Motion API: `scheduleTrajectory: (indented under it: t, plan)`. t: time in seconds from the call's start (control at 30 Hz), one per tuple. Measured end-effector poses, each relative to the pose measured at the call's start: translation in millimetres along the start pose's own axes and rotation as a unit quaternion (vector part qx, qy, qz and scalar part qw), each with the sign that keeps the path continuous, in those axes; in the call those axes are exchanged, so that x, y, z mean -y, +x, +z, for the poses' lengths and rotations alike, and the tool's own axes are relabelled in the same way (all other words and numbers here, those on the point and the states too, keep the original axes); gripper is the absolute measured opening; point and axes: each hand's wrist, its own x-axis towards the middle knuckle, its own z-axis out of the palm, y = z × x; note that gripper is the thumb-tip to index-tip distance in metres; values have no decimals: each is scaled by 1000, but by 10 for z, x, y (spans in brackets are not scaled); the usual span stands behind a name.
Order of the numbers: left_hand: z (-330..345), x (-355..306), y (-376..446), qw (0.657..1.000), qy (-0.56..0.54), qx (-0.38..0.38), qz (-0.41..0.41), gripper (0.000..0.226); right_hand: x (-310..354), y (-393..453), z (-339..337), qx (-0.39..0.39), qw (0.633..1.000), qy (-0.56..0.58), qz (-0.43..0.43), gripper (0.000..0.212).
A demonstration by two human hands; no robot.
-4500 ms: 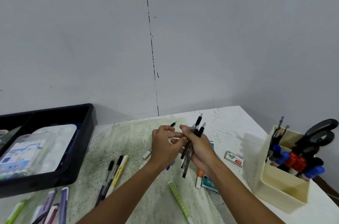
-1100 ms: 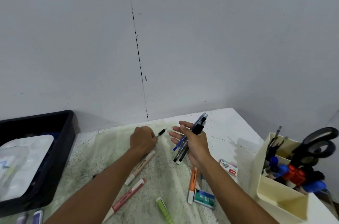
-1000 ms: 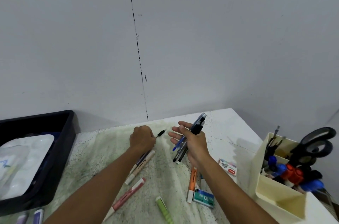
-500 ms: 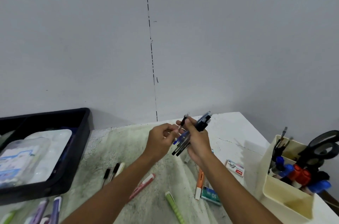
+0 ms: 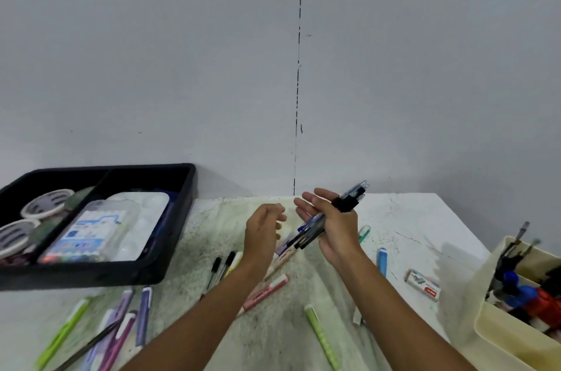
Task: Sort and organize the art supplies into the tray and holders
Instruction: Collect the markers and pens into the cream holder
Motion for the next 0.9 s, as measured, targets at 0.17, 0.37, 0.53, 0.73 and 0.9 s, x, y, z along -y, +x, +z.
scheduleTrajectory:
  t: [0.17, 0.37, 0.53, 0.73, 0.9]
  plan:
    - [-225, -60, -15, 936, -257, 83, -225, 54, -112, -113, 258, 42, 999, -4, -4, 17]
    - [-473, -102, -107, 977, -155, 79, -124, 55, -477, -201, 523, 64, 996, -68, -11, 15]
    - [-1108, 91, -148, 979, 201, -23, 16, 9, -488, -143, 583, 85, 994, -63, 12, 12]
    - [-1578, 379, -332, 896, 443, 20, 33, 12, -589, -83, 608, 97, 992, -70, 42, 11]
    - [-1555, 462, -357, 861, 505, 34, 53, 11, -735, -98, 633, 112, 988, -80, 70, 11]
